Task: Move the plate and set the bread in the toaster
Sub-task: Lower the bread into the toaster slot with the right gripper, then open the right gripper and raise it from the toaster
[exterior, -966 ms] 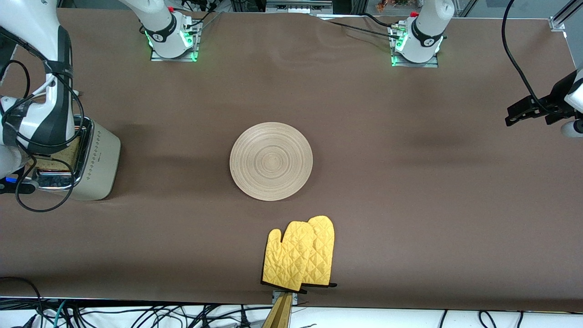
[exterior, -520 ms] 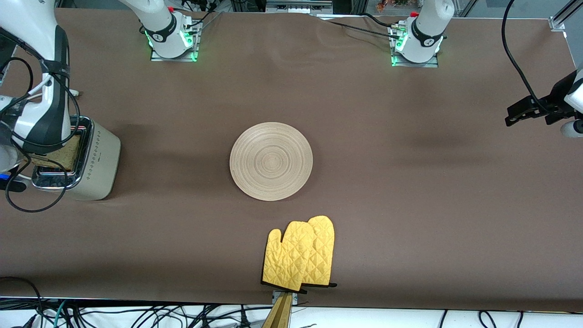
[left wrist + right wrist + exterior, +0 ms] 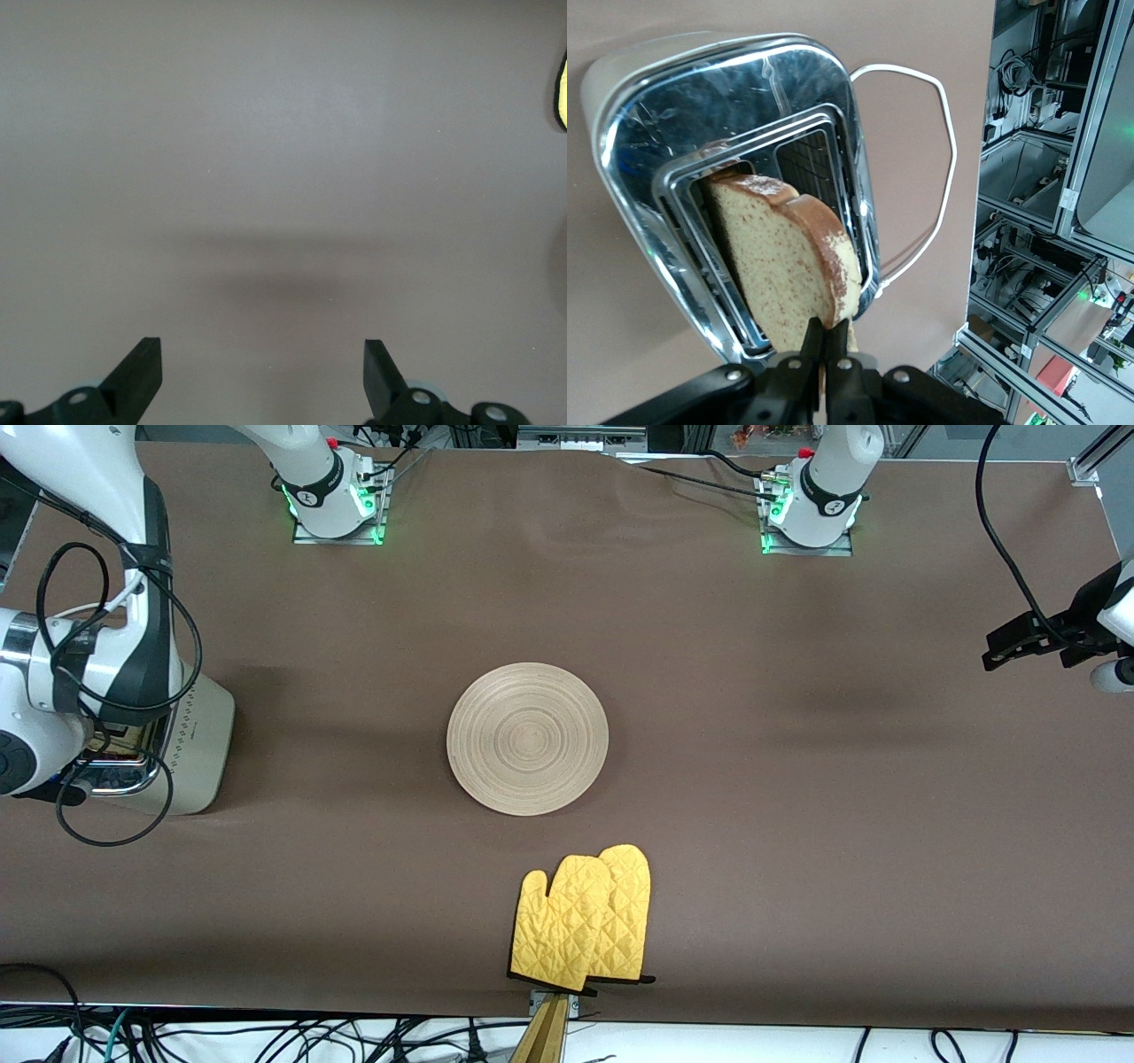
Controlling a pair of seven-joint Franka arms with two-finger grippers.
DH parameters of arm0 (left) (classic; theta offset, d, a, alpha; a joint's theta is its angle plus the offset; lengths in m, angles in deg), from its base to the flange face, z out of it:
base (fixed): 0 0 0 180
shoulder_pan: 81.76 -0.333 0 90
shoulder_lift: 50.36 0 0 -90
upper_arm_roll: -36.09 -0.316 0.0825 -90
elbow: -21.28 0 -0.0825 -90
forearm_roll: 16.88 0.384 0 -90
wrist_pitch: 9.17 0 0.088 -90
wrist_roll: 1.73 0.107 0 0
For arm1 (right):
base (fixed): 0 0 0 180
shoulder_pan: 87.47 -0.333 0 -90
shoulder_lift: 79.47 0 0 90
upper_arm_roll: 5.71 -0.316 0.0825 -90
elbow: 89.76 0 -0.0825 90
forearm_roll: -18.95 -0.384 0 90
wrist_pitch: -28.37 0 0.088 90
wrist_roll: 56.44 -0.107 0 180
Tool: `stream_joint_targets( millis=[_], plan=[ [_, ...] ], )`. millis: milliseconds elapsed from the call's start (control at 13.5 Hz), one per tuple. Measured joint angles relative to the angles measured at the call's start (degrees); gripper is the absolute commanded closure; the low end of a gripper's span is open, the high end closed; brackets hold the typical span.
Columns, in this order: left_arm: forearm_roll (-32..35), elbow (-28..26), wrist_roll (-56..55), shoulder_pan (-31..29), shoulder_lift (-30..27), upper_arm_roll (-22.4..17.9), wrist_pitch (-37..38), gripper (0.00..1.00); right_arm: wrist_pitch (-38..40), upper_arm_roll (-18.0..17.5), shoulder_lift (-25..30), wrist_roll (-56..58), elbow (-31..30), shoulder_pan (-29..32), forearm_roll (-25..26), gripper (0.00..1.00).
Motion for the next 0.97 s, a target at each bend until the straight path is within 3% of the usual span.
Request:
stream_joint_targets(
  millis=[966],
  plan=[
    [0.00,0.00,0.00,0.00,0.01,0.00,0.00,0.00,-3.83,-0.28,-3.28,-0.15,-1.09,1.73,-6.71,1.00]
  ],
)
